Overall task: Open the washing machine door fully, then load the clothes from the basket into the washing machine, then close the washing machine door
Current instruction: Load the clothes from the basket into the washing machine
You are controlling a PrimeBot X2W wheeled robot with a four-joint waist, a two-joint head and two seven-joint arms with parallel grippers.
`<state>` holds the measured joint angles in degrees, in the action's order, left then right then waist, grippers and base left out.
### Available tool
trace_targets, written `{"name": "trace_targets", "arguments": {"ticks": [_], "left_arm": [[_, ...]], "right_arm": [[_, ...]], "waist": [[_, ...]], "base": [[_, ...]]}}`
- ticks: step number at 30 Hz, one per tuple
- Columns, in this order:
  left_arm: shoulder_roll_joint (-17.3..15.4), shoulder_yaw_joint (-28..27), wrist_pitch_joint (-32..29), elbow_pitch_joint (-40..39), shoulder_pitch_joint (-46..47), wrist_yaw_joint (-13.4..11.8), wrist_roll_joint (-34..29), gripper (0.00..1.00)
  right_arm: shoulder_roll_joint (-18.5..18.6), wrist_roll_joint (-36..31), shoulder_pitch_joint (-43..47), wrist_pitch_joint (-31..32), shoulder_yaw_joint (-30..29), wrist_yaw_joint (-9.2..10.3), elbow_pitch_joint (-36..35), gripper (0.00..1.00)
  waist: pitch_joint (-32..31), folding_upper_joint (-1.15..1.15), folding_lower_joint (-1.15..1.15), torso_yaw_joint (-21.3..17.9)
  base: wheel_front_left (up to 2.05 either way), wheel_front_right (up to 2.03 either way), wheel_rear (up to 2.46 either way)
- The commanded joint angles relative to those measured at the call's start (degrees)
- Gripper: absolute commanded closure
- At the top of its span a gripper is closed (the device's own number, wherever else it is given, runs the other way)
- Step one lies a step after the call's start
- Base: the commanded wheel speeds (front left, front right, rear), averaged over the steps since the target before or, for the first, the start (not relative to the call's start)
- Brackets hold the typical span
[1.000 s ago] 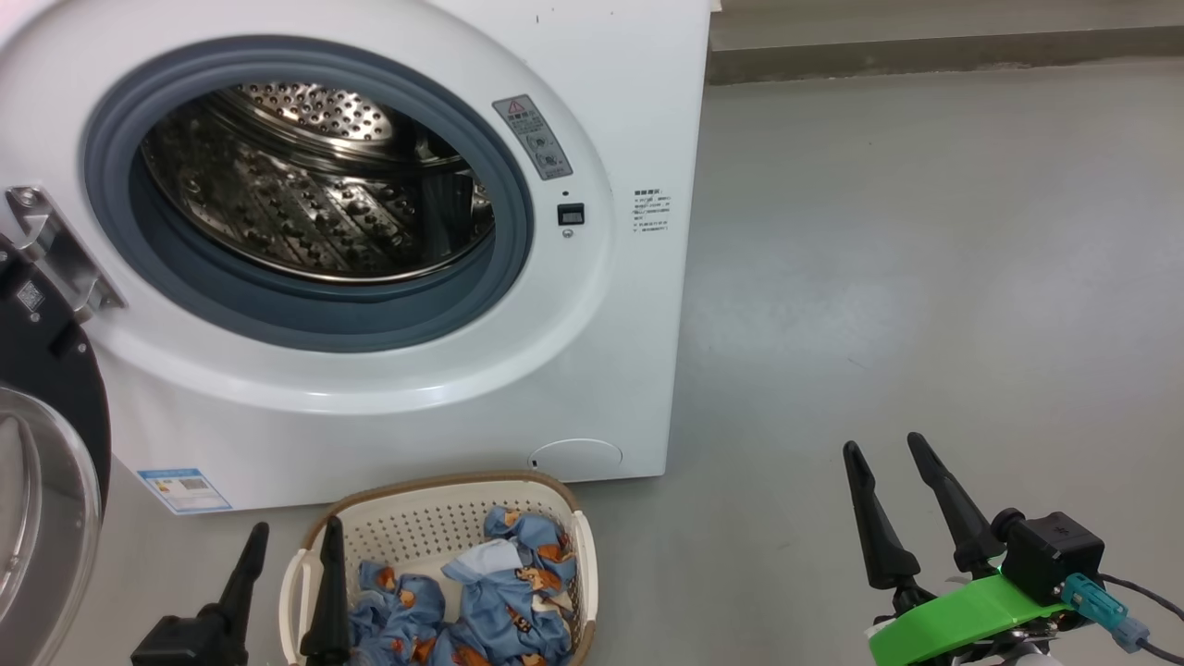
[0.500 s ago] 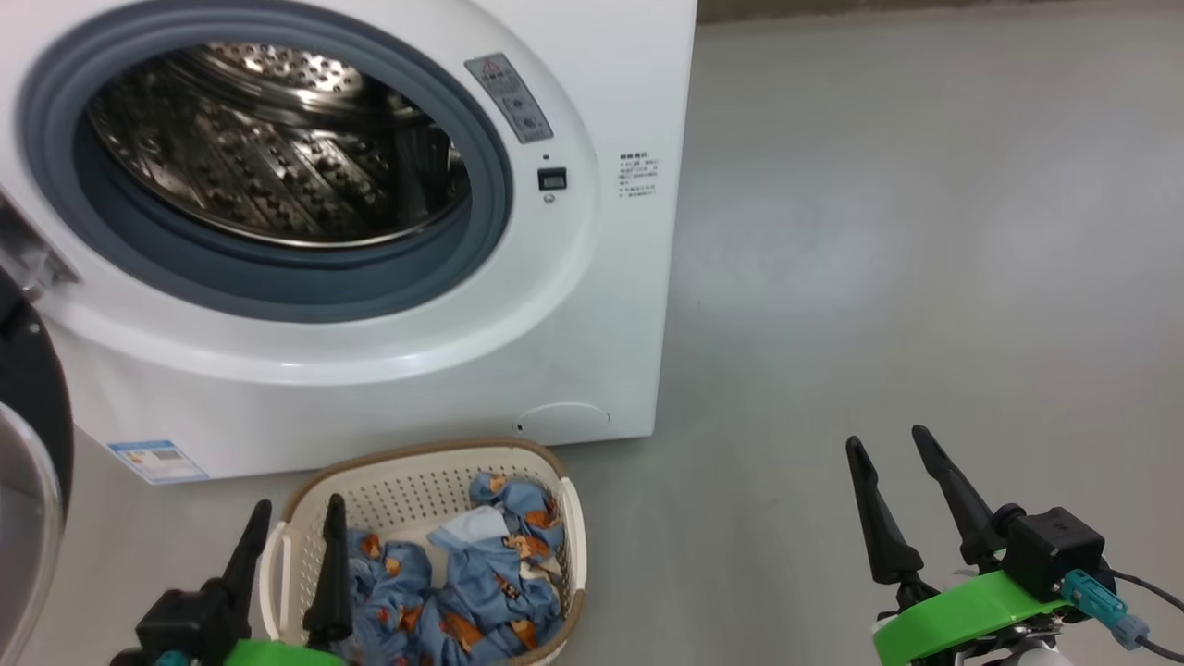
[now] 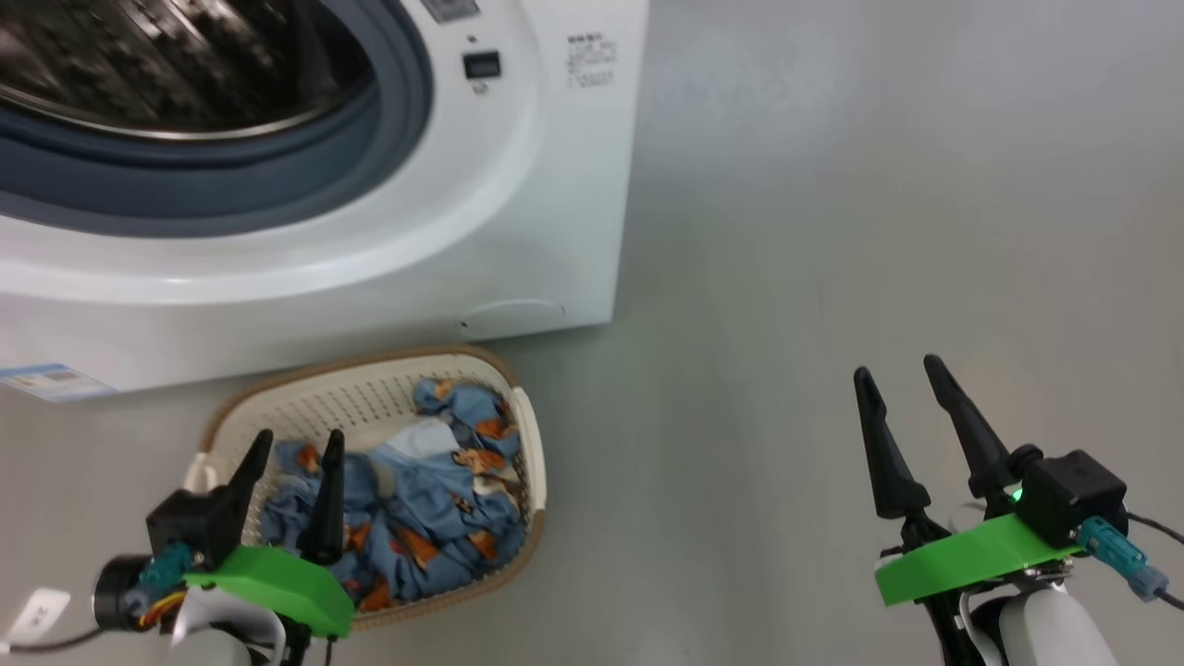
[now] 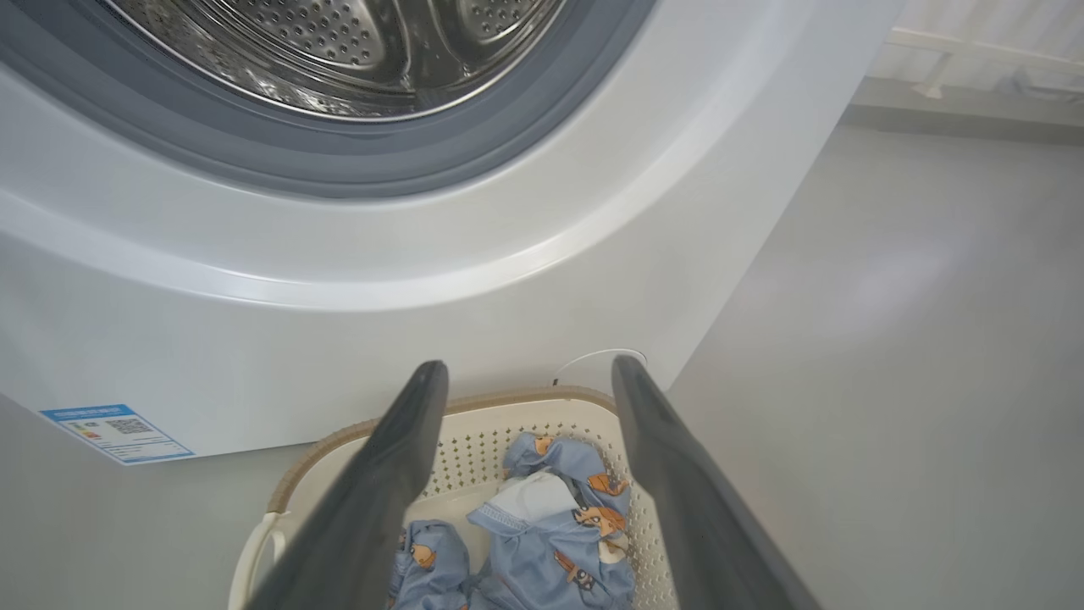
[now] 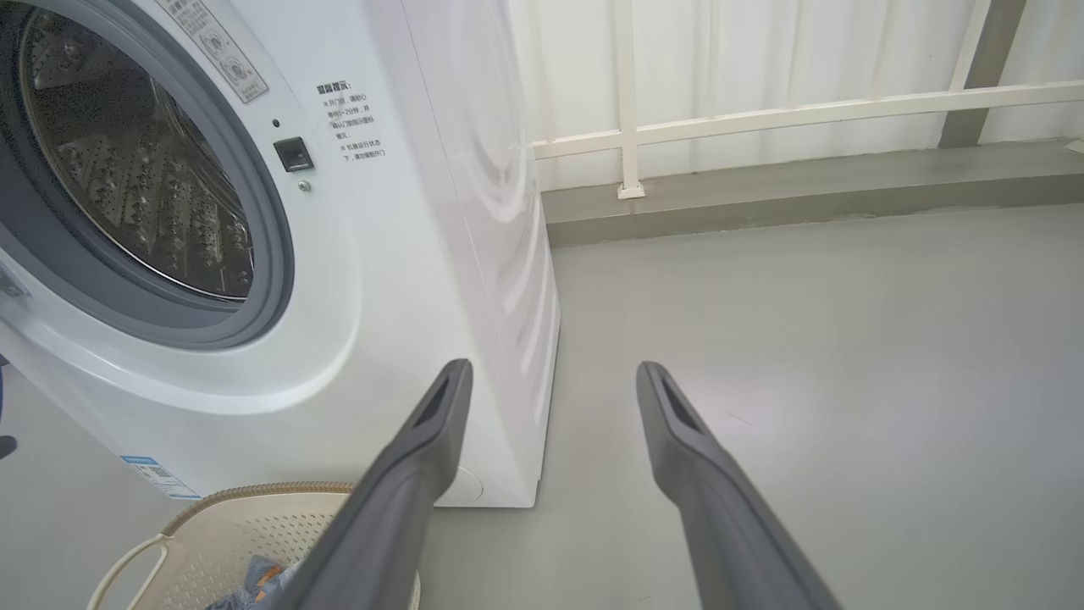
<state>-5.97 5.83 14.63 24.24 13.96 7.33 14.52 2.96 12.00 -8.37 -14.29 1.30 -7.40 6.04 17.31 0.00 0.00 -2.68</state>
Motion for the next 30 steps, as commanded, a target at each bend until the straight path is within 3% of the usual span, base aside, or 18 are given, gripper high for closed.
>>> {"name": "trace_targets", "arguments": {"ticks": [1, 16, 22, 30], "left_arm": [[-2.12, -1.28, 0.24, 0.77, 2.48, 0.08, 0.33, 0.00], [-8.57, 10.40, -3.12, 26.33, 20.36, 0.14, 6.30, 0.00], [-9.78, 12.76, -4.84, 33.18, 25.23, 0.15, 9.44, 0.00], [-12.32, 18.04, -10.18, 36.64, 30.00, 0.15, 17.07, 0.00]], "right_arm": [[-0.07, -0.03, -1.37, -0.63, 1.45, -0.09, -1.76, 0.00], [-0.08, 2.01, -4.64, -0.70, 1.78, -0.09, -6.69, 0.00], [-0.08, 2.95, -5.25, -0.70, 2.30, -0.09, -8.10, 0.00], [-0.08, 5.91, -6.01, -0.71, 3.01, -0.09, -9.71, 0.00]], "waist": [[6.53, 0.00, 0.00, -4.25], [20.54, 0.00, 0.00, -10.90], [24.53, 0.00, 0.00, -12.78], [29.34, 0.00, 0.00, -15.50]], "base": [[0.00, 0.00, 0.00], [0.00, 0.00, 0.00], [0.00, 0.00, 0.00], [0.00, 0.00, 0.00]]}}
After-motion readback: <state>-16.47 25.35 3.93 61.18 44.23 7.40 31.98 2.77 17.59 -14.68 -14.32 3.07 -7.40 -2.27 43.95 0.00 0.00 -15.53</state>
